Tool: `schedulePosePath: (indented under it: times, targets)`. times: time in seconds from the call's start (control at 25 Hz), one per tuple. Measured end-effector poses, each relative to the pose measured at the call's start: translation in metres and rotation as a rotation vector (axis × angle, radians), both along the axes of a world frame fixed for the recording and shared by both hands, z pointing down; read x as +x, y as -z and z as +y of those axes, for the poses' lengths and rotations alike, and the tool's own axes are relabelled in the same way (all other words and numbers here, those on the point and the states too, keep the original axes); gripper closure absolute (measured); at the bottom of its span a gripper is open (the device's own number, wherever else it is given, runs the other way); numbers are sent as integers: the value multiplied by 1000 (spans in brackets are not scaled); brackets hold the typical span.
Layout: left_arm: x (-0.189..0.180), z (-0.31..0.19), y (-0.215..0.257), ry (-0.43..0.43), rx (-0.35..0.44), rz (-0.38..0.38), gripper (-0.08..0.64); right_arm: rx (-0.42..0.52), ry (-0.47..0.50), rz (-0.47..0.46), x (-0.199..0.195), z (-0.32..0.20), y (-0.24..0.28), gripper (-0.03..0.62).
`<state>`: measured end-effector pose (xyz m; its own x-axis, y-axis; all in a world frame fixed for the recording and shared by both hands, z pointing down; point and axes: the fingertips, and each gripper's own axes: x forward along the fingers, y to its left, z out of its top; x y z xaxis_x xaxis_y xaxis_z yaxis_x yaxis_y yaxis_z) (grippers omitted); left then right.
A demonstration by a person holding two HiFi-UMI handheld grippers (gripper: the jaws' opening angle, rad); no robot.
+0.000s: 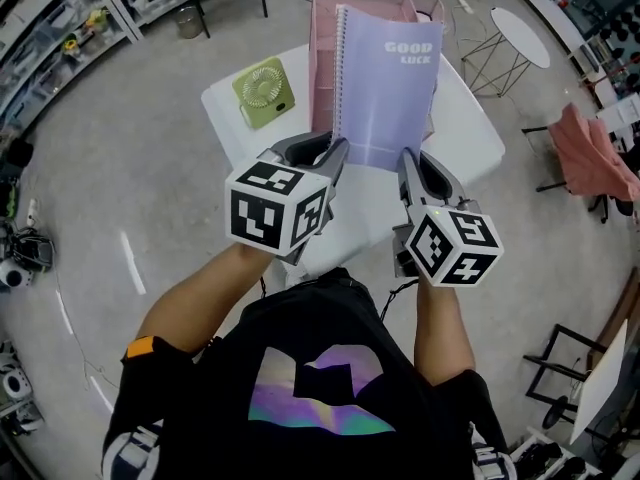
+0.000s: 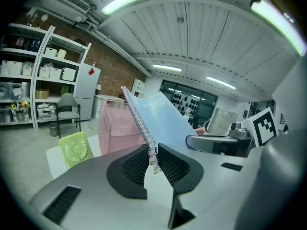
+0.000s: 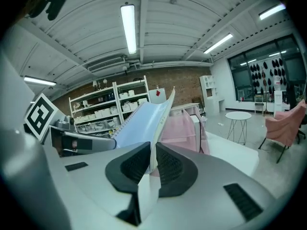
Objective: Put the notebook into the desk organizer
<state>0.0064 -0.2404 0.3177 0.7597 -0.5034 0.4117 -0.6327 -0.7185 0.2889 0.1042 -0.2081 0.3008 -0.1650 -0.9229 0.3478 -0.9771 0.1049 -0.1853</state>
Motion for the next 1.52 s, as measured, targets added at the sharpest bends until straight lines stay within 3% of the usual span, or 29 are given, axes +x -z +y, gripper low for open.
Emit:
schedulePosePath:
  times: [0.68, 1.08, 1.28, 1.52]
  targets:
    - [38, -146, 6, 130, -57, -116, 491, -62, 31, 29, 36, -152, 2, 540]
    - [45, -175, -6, 154, -65, -206, 476, -121, 23, 56, 40, -189, -12, 537]
    - [42, -177, -5, 175, -63, -224, 465, -139, -27, 67, 48, -194, -18, 527]
    - [36, -171, -8, 201, 22, -317, 446, -157, -106, 148, 63, -184, -31, 493]
